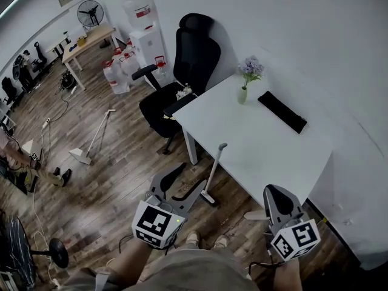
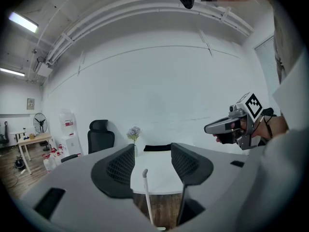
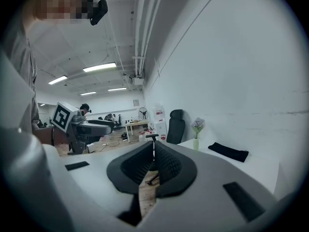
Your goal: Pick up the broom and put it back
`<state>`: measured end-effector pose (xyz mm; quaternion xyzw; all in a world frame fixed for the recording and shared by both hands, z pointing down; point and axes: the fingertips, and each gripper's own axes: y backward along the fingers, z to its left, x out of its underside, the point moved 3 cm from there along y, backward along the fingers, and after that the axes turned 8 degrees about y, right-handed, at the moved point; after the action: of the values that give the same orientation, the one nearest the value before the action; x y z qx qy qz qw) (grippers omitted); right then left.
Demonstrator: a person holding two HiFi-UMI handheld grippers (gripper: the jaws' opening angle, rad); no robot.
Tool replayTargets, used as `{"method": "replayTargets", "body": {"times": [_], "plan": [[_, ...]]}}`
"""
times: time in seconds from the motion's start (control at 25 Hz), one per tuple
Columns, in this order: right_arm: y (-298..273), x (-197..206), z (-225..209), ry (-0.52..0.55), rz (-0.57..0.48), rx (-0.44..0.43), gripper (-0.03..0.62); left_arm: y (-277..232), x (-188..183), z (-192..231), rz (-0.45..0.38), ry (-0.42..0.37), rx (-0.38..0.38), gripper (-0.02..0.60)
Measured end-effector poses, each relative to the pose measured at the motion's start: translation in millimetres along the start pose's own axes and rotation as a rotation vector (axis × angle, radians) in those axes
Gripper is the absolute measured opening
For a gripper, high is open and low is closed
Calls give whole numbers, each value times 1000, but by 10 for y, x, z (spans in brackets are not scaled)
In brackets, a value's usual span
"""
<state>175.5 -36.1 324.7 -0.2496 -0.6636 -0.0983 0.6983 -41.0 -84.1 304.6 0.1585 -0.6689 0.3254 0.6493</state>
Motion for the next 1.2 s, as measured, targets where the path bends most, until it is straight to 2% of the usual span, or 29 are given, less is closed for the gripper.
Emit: {"method": "replayTargets", "body": {"times": [0.52,0.68,0.84,1.2], "plan": [[-461,126,-394,-50,-1,4,34,-761,290,273,45,29,-7,253],[-641,351,-453,-79,34,0,34,-998,594,363,88,74,7,255],[-811,588,-530,-118,62,6,34,-1261,899,438,125,77,3,255],[-1137,1154,-640,-130,106,0,34,-1955,1707,568,202,106,41,260]]}}
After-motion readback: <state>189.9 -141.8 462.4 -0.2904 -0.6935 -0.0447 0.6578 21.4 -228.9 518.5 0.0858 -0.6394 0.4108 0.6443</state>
